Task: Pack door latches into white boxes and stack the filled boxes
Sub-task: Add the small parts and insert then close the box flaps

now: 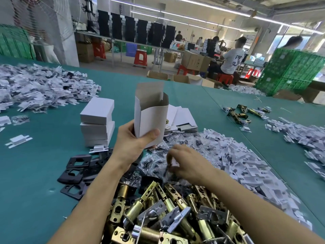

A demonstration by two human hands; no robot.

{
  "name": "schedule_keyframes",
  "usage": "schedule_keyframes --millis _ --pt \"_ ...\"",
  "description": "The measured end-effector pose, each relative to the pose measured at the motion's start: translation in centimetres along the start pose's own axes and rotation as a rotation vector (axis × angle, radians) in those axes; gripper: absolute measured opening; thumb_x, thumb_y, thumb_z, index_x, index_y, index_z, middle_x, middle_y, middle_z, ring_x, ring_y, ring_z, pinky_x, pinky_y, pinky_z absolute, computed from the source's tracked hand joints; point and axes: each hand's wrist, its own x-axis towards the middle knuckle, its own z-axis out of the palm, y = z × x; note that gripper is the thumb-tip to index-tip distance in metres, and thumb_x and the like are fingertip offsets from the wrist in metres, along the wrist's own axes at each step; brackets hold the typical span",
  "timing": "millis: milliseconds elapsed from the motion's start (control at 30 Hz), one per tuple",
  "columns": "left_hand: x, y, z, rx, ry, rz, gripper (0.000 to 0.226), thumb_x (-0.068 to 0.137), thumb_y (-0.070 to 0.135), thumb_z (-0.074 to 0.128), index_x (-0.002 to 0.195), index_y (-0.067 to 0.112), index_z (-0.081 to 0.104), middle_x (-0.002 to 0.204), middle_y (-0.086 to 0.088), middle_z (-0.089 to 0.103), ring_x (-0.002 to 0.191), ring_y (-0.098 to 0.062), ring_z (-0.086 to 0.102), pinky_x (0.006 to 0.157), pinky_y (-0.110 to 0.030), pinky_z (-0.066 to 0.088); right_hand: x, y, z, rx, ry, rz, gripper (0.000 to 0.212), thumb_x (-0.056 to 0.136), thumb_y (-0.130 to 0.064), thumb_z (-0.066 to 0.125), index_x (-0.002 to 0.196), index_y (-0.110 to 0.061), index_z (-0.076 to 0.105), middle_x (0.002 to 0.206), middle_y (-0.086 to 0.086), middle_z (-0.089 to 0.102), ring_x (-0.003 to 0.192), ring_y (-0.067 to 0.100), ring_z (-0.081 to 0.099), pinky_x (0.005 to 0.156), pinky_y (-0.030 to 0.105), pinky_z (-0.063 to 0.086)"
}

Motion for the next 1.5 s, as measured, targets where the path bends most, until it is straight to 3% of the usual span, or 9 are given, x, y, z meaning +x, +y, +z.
schedule_keyframes --millis 200,333,500,700,800,967,1167,1300,1500 --pt "0.2 -0.7 -0.4 0.099 -0.006 -0.06 0.032 0.062 0.032 0.084 0.091 0.022 0.074 0.083 0.002 0.077 0.07 -0.01 0.072 0.056 -0.019 0.055 -1.0 -1.0 -8.7 0.559 0.59 -0.003 0.013 0.082 -0.017 0.074 0.09 -0.02 0.065 0.091 0.0 0.069 0.079 0.011 0.068 0.073 0.036 0.06" --pt "0.0 -0.9 0.0 0.133 -0.1 -0.072 0.032 0.064 0.032 0.085 0.094 0.023 0.075 0.088 0.002 0.076 0.077 -0.01 0.072 0.061 -0.02 0.056 -0.4 -3.1 -12.7 0.358 0.824 -0.15 0.014 0.081 -0.023 0.078 0.088 -0.014 0.069 0.095 0.004 0.065 0.076 0.015 0.068 0.063 0.036 0.059" --pt "-0.3 -0.2 0.1 0.076 -0.195 -0.048 0.03 0.069 0.026 0.085 0.097 0.026 0.076 0.092 -0.002 0.076 0.082 -0.013 0.073 0.065 -0.025 0.059 0.5 -4.0 -12.9 -0.031 0.712 -0.15 0.01 0.081 -0.023 0.079 0.088 -0.017 0.077 0.086 0.002 0.071 0.086 0.027 0.058 0.072 0.044 0.049" --pt "-0.4 -0.1 0.3 0.069 -0.249 -0.055 0.033 0.069 0.023 0.089 0.099 0.024 0.075 0.089 0.001 0.075 0.079 -0.011 0.071 0.065 -0.024 0.058 0.3 -4.4 -12.4 0.035 0.622 -0.133 0.015 0.084 -0.025 0.076 0.099 -0.025 0.078 0.082 -0.001 0.07 0.084 0.019 0.051 0.069 0.035 0.045" --pt "-0.4 0.0 0.3 0.065 -0.25 -0.048 0.034 0.068 0.024 0.086 0.1 0.024 0.075 0.091 -0.001 0.075 0.082 -0.013 0.071 0.067 -0.026 0.059 -0.1 -4.5 -13.0 0.083 0.486 -0.187 0.014 0.088 -0.02 0.073 0.1 -0.023 0.078 0.074 -0.022 0.051 0.081 0.013 0.047 0.07 0.03 0.04" --pt "-0.6 0.4 0.4 0.043 -0.272 -0.027 0.032 0.069 0.019 0.081 0.1 0.014 0.073 0.078 0.004 0.073 0.07 -0.007 0.069 0.062 -0.025 0.058 -0.6 -3.8 -13.5 0.079 0.215 -0.151 0.034 0.096 -0.025 0.044 0.115 -0.03 0.072 0.11 -0.004 0.062 0.102 0.02 0.045 0.09 0.036 0.036" --pt "-0.4 0.5 0.0 -0.029 -0.268 -0.088 0.041 0.068 0.008 0.088 0.105 0.002 0.071 0.096 -0.018 0.073 0.085 -0.027 0.072 0.065 -0.039 0.061 -2.0 -2.1 -12.0 0.391 0.61 -0.172 0.032 0.086 -0.013 0.072 0.113 -0.029 0.064 0.114 -0.001 0.056 0.1 0.003 0.055 0.08 0.023 0.05" --pt "-0.6 0.5 0.1 -0.089 -0.376 -0.147 0.036 0.071 0.007 0.078 0.107 0.008 0.073 0.096 -0.012 0.075 0.086 -0.028 0.073 0.063 -0.045 0.062 -2.6 -1.4 -9.7 0.817 0.516 -0.158 0.033 0.076 -0.027 0.076 0.108 -0.027 0.067 0.11 -0.008 0.072 0.102 0.011 0.069 0.085 0.031 0.059" --pt "-0.8 -0.1 0.2 -0.031 -0.494 -0.187 0.032 0.072 0.016 0.083 0.103 0.018 0.077 0.095 -0.006 0.076 0.087 -0.018 0.072 0.069 -0.029 0.058 -2.7 -0.5 -6.0 0.83 0.443 -0.142 0.015 0.086 -0.021 0.073 0.1 -0.017 0.074 0.092 0.003 0.075 0.084 0.018 0.071 0.073 0.029 0.056"
